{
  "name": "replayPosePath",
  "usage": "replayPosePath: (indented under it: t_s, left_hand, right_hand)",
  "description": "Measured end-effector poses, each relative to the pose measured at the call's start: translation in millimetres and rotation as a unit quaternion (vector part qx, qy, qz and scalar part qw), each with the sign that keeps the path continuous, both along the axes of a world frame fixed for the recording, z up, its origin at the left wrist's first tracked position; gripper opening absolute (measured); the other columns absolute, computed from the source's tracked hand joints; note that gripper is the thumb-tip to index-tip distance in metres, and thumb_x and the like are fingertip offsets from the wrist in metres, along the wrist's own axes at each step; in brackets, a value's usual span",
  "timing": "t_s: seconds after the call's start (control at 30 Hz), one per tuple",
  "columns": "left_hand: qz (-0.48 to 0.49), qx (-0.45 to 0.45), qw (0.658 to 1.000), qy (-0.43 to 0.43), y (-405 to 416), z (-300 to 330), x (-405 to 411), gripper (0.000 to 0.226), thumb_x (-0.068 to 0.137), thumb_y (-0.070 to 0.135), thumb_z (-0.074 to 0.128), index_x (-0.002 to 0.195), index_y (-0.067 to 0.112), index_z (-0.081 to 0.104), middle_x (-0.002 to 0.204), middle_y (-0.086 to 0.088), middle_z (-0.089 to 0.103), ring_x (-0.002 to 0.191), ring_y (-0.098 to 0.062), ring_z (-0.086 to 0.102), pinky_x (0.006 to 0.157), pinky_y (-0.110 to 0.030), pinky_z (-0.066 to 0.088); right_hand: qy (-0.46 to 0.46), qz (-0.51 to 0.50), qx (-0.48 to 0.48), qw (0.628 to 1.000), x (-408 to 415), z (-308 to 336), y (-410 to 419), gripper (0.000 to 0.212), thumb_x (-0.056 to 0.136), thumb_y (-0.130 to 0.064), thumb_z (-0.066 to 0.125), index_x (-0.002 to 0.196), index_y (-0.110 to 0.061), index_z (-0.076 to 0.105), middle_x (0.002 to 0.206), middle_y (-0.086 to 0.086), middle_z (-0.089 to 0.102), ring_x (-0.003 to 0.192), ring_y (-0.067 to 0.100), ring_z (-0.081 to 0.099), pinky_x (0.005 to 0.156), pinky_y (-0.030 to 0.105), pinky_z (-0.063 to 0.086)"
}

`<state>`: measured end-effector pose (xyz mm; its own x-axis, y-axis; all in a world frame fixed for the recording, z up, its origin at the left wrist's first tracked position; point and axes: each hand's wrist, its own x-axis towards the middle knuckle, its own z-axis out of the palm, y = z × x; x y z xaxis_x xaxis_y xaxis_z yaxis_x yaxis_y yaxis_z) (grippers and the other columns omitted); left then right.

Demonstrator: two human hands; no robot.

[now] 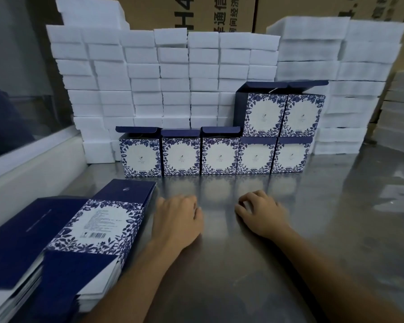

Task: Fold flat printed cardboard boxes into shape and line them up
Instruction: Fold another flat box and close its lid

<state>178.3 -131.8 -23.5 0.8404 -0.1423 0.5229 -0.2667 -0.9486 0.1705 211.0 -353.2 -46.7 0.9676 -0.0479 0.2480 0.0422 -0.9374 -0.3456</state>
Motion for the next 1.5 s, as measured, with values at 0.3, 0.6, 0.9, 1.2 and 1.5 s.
replayPosePath:
  t_s: [0.3,0.6,0.9,1.2,1.5]
  left_hand:
    - [0.256,-0.035,0.947,0.19,97,40,3,0.086,0.071,0.08,0.058,0.141,0.034,0.037,0.147,-0.013,0.04,0.137,-0.039,0.032,0.109,-0.069,0.014]
    - [0.195,-0.15,0.898,0.365,134,39,-7,0.135,0.032,0.084,0.068,0.15,0.031,0.029,0.16,-0.008,0.024,0.144,-0.038,0.024,0.113,-0.062,0.022]
    - [0.2,-0.248,0.908,0.273,136,36,-6,0.097,0.041,0.085,0.062,0.123,0.036,0.05,0.151,-0.01,0.038,0.143,-0.037,0.021,0.114,-0.064,0.007]
    - [0.206,-0.121,0.965,0.113,85,57,-3,0.106,0.049,0.087,0.055,0.137,0.033,0.03,0.142,-0.015,0.034,0.136,-0.033,0.021,0.108,-0.061,0.014]
    - [0.112,-0.074,0.987,-0.086,6,63,-20,0.093,0.056,0.081,0.057,0.132,0.03,0.036,0.136,-0.012,0.034,0.123,-0.027,0.025,0.095,-0.046,0.024]
  right_hand:
    - [-0.007,0.057,0.016,0.998,-15,-2,22,0.033,0.094,-0.051,0.051,0.118,-0.033,0.064,0.13,-0.002,0.055,0.124,0.025,0.049,0.104,0.041,0.037]
    - [-0.007,0.068,0.023,0.997,-19,-1,20,0.031,0.094,-0.052,0.053,0.116,-0.034,0.064,0.129,-0.003,0.055,0.125,0.023,0.049,0.104,0.041,0.034]
    - [-0.013,0.077,0.021,0.997,-20,-1,19,0.028,0.093,-0.053,0.053,0.112,-0.035,0.064,0.127,-0.004,0.055,0.122,0.024,0.051,0.1,0.04,0.034]
    - [-0.008,0.216,0.25,0.944,-35,13,43,0.011,0.095,-0.036,0.066,0.1,-0.027,0.07,0.089,-0.015,0.071,0.084,-0.006,0.065,0.078,0.013,0.047]
    - [0.107,0.319,0.469,0.817,-56,28,75,0.014,0.09,-0.025,0.072,0.103,-0.025,0.067,0.084,-0.011,0.074,0.081,0.007,0.07,0.075,0.022,0.052]
